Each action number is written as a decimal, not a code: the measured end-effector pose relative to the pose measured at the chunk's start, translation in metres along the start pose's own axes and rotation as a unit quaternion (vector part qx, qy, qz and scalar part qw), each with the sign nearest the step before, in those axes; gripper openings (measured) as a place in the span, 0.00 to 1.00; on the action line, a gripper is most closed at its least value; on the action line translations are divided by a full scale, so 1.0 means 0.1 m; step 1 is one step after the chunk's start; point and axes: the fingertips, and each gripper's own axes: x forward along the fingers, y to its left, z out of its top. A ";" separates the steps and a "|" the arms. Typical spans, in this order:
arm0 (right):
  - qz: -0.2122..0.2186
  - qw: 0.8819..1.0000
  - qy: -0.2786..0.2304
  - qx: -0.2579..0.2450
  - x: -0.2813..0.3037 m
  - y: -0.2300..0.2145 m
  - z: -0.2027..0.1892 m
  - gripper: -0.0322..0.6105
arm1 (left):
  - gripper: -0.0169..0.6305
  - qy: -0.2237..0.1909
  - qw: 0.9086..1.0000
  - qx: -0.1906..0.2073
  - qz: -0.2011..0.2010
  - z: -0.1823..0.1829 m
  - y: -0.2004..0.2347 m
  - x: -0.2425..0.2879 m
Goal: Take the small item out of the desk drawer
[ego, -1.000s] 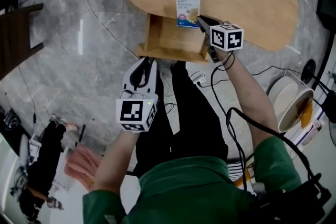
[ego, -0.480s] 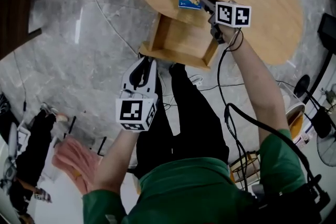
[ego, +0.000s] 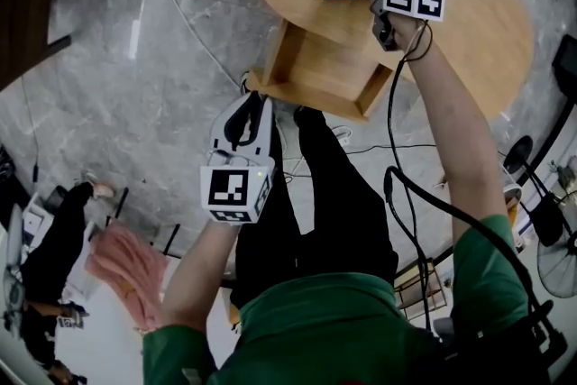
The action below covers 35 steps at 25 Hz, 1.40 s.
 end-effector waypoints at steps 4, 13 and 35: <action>-0.028 0.999 -0.025 0.007 -0.03 -0.10 0.03 0.12 | 0.14 -0.002 1.000 -0.002 0.004 0.01 0.05 -0.03; -0.071 0.986 -0.133 -0.076 -0.89 0.26 0.26 0.19 | 0.14 -0.033 0.999 0.015 0.003 0.42 -0.08 -0.14; -0.079 0.878 -0.434 -0.188 -5.19 2.95 1.31 0.14 | 0.14 -0.278 0.957 0.082 -0.007 3.69 -1.00 -2.38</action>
